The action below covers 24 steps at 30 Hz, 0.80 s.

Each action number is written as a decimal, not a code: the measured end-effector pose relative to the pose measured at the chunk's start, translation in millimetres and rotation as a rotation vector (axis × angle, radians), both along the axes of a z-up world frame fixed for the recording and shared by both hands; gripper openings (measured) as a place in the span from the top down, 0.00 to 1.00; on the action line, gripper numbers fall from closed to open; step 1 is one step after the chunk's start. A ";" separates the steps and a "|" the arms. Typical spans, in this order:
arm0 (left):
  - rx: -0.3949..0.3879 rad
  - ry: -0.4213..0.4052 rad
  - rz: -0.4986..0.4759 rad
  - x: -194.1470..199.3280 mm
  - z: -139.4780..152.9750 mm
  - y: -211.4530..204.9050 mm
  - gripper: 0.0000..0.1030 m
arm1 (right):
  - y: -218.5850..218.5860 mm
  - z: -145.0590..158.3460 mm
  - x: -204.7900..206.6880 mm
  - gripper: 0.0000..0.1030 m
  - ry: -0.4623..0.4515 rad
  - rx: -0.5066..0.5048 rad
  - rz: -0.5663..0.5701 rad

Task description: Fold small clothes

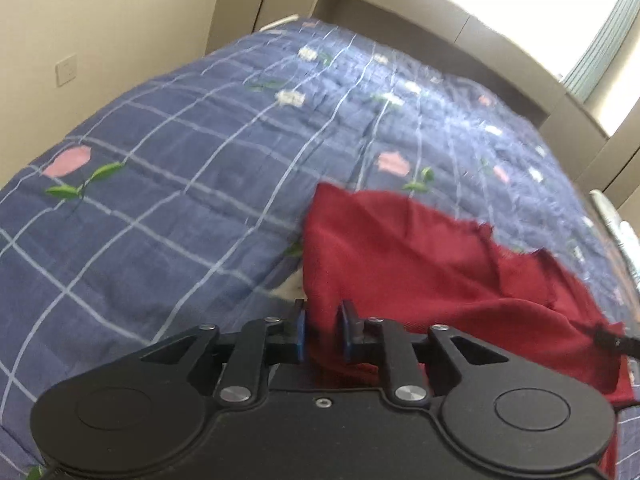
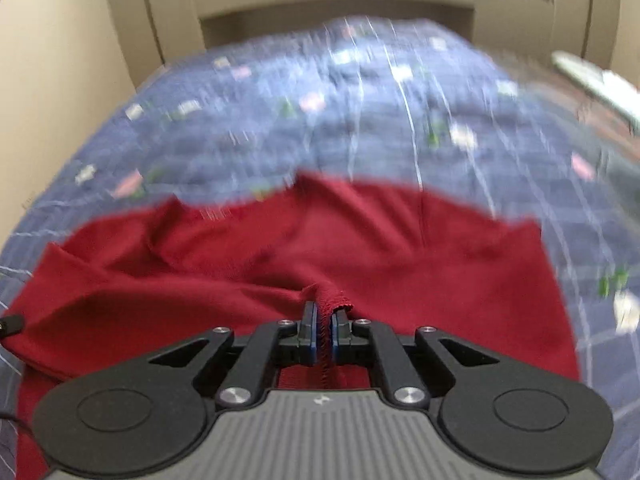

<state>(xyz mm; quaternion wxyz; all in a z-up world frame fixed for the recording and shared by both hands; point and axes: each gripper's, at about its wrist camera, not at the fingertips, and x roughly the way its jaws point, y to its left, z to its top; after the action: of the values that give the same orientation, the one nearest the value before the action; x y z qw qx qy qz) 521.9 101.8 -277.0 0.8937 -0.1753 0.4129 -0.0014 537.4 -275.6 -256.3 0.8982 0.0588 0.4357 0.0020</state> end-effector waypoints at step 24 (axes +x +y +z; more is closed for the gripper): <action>-0.037 0.029 -0.047 89.2 -3.5 9.0 0.94 | 4.3 11.9 -21.8 0.94 -0.112 -0.050 -0.002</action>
<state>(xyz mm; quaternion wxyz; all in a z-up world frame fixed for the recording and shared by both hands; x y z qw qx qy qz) 611.1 110.8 -280.4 0.8839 -0.1823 0.4299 -0.0273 515.6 -271.3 -244.4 0.9224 0.0367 0.3844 -0.0064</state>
